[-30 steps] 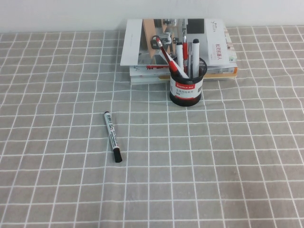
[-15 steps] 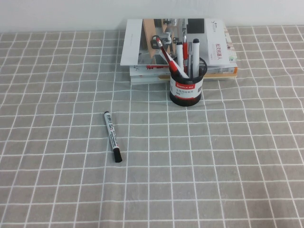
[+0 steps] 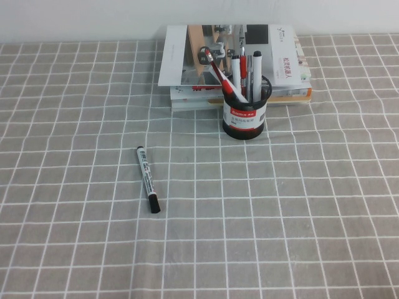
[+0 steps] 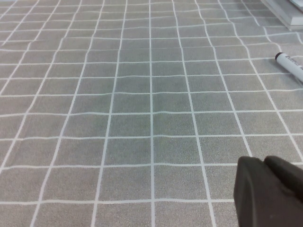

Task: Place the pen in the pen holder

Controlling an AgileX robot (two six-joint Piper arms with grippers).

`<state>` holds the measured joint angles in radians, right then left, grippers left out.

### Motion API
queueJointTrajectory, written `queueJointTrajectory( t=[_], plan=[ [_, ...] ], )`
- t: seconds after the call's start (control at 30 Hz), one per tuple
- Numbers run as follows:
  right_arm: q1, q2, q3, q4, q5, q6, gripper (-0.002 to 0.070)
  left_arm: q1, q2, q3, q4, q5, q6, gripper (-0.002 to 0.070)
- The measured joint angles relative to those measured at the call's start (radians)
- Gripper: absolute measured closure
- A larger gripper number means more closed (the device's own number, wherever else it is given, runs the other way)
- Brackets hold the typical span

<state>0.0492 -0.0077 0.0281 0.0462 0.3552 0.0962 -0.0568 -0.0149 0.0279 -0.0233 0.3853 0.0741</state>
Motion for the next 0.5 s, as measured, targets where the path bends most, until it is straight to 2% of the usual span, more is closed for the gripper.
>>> queueJointTrajectory(
  t=[0.13,0.5],
  plan=[
    [0.000,0.000,0.000,-0.046,0.015,0.056,0.0688,0.000,0.000,0.000,0.000,0.000,0.000,0.0678],
    [0.000,0.000,0.000,-0.054,0.015,0.060,0.0688,0.000,0.000,0.000,0.000,0.000,0.000,0.0678]
  ],
)
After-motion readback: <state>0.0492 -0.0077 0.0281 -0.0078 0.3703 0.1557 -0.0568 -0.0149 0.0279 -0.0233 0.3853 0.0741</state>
